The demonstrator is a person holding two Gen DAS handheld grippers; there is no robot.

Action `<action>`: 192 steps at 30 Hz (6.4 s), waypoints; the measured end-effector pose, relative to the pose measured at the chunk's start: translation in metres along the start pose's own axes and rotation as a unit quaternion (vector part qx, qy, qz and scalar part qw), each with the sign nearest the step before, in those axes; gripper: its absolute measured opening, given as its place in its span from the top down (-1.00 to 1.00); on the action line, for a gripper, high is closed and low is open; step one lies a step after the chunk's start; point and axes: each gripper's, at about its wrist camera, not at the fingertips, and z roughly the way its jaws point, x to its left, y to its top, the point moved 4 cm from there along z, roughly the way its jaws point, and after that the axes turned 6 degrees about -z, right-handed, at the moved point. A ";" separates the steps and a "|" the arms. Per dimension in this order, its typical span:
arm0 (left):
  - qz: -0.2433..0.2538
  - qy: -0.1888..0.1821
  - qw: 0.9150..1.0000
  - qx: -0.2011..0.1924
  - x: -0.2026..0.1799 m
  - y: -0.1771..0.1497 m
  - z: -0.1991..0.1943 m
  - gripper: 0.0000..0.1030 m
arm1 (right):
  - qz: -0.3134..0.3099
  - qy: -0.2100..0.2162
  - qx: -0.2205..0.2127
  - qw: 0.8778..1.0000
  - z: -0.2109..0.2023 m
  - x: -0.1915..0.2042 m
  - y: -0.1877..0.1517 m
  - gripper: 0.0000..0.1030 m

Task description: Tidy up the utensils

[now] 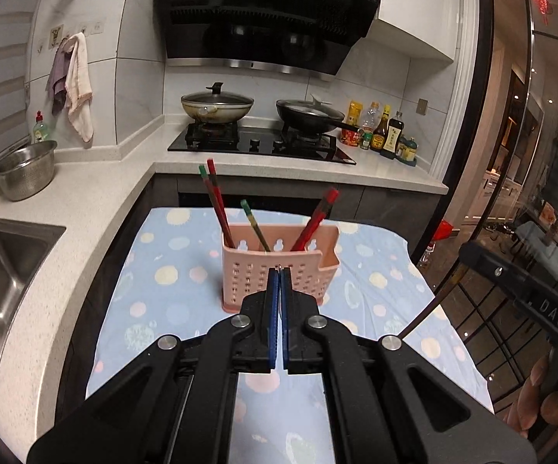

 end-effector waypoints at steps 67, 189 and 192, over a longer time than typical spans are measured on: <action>0.007 0.065 0.997 0.037 0.032 0.079 0.159 0.81 | -0.029 -0.007 0.036 0.999 0.170 0.012 0.047 0.74; -0.009 0.139 0.988 0.066 0.034 -0.067 0.063 -0.84 | -0.050 -0.096 0.119 0.987 0.063 -0.010 -0.097 -0.87; -0.009 0.139 0.988 0.068 0.034 -0.068 0.064 -0.84 | -0.050 -0.094 0.120 0.987 0.063 -0.010 -0.097 -0.87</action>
